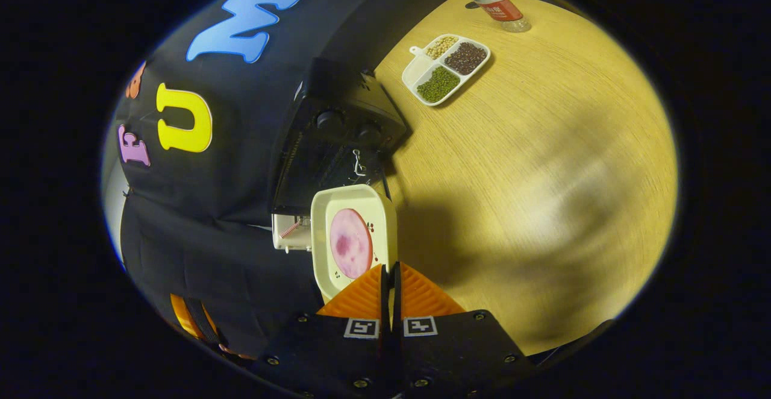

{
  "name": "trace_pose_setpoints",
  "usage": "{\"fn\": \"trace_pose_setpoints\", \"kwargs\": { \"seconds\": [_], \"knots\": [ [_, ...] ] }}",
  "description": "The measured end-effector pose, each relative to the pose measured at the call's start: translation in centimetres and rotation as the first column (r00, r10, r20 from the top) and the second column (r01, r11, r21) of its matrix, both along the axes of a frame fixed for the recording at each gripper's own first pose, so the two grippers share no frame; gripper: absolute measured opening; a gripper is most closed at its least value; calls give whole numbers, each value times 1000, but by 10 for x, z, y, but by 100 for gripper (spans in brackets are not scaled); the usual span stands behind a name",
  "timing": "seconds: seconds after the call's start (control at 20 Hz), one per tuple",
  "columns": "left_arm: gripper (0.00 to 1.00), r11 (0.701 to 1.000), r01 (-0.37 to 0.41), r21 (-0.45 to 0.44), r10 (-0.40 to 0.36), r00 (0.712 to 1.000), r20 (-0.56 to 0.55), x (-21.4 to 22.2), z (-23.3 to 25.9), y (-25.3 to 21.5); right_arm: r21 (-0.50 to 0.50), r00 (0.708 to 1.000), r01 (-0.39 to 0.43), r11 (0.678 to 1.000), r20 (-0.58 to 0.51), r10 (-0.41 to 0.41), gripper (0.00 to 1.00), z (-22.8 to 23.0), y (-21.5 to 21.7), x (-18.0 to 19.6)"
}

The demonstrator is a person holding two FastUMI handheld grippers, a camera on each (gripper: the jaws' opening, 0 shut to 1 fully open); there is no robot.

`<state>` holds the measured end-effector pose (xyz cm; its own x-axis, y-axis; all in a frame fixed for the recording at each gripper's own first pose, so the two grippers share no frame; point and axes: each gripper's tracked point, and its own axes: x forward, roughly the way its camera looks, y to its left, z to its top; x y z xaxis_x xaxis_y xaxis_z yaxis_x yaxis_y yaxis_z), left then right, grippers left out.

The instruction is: Open the electric oven with the left hand, put the food in, and close the electric oven.

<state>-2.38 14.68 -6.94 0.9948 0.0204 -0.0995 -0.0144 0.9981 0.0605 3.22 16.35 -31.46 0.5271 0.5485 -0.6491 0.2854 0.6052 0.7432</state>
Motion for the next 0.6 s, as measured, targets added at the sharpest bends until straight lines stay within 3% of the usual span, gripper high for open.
{"fn": "trace_pose_setpoints", "kwargs": {
  "seconds": [0.15, 0.2, 0.3, 0.6],
  "knots": [
    [100, 1000, -21, -9, 21, 1000, -3, -7, 0, 20, 18, 996, 86, 996, -4, -86, 1, 2, 33, 26],
    [96, 999, -30, -10, 30, 1000, -1, -10, 1, 27, 22, 994, 113, 993, -7, -113, 0, 2, 43, 35],
    [99, 998, -57, -5, 57, 998, -2, -14, 1, 44, 30, 982, 187, 982, -23, -187, 0, -2, 59, 57],
    [92, 990, -139, -14, 139, 990, -12, -30, 2, 88, 47, 906, 417, 908, -109, -410, 1, -23, 101, 113]
  ]
}}
